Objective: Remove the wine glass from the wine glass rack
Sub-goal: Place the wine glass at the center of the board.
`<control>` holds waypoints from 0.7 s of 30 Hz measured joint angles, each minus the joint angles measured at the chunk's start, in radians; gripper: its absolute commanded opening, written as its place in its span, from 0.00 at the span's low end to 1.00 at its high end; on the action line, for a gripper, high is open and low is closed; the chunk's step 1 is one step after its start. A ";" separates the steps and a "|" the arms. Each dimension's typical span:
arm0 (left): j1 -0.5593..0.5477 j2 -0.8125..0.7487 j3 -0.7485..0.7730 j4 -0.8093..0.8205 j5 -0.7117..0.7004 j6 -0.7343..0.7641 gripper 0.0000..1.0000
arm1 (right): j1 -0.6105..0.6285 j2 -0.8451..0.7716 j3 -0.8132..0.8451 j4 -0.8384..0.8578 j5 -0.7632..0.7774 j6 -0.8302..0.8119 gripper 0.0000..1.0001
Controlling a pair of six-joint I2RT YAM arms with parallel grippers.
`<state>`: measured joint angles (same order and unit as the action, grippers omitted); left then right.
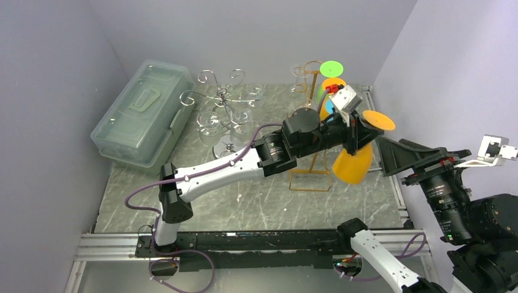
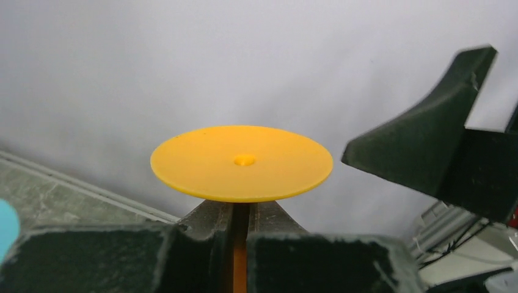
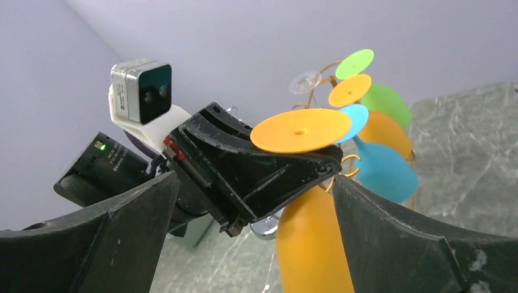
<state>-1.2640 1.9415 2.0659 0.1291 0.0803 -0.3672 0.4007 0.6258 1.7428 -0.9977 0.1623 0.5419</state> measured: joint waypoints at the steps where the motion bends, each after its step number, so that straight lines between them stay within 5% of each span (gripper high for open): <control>1: 0.000 -0.002 0.013 -0.020 -0.033 -0.013 0.00 | -0.001 -0.011 -0.017 0.024 -0.001 -0.002 1.00; 9: 0.033 -0.100 0.031 -0.154 -0.282 -0.114 0.00 | -0.003 -0.061 -0.175 0.224 -0.021 -0.021 0.98; 21: 0.299 -0.319 0.040 -0.428 -0.567 -0.497 0.00 | -0.004 -0.055 -0.422 0.550 -0.211 -0.031 0.77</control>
<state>-0.9653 1.6226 2.1059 -0.2985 -0.4870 -0.8639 0.3969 0.5705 1.3209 -0.4480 -0.0483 0.5114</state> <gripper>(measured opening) 0.082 0.820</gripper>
